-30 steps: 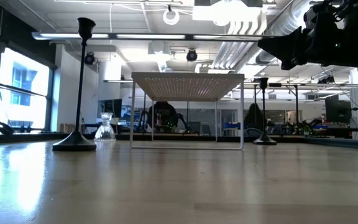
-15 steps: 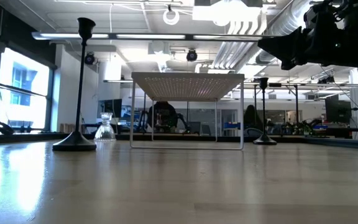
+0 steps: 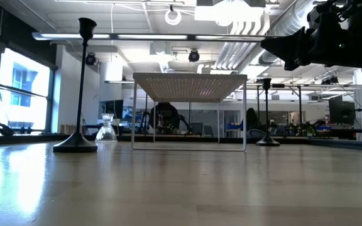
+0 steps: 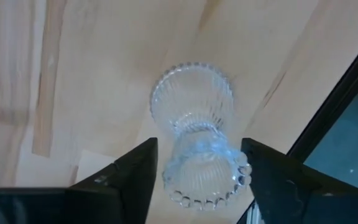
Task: Pick & Place candle stick holders
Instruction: Put the bottom transparent candle holder on the shelf aligned with the other transparent candle holder, then put the transparent candle holder on the shelf aligned with the other transparent candle holders
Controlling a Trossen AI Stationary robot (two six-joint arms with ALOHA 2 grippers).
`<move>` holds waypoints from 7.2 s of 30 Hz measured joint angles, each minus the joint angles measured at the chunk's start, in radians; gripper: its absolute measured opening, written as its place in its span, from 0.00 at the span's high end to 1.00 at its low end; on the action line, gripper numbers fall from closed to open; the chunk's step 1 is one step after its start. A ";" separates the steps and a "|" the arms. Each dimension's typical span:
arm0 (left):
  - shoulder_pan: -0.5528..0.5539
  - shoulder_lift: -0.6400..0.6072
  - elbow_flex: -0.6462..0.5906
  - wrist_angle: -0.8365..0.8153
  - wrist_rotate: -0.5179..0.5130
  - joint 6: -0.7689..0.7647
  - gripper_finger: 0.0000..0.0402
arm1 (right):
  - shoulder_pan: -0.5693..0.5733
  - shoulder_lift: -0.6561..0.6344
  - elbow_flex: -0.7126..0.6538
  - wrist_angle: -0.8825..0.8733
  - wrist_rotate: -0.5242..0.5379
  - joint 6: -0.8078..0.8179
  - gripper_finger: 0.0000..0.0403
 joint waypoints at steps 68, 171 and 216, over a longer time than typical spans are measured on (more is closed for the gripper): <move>1.336 0.095 0.775 -0.277 0.048 1.244 0.57 | 0.000 0.000 0.000 -0.006 0.012 -0.024 1.00; 1.332 0.157 0.775 -0.229 0.047 1.269 0.47 | 0.000 0.000 0.000 -0.018 0.011 -0.035 1.00; 1.295 -0.518 0.013 0.320 -0.056 1.272 0.97 | 0.000 0.000 0.000 -0.072 0.011 0.013 1.00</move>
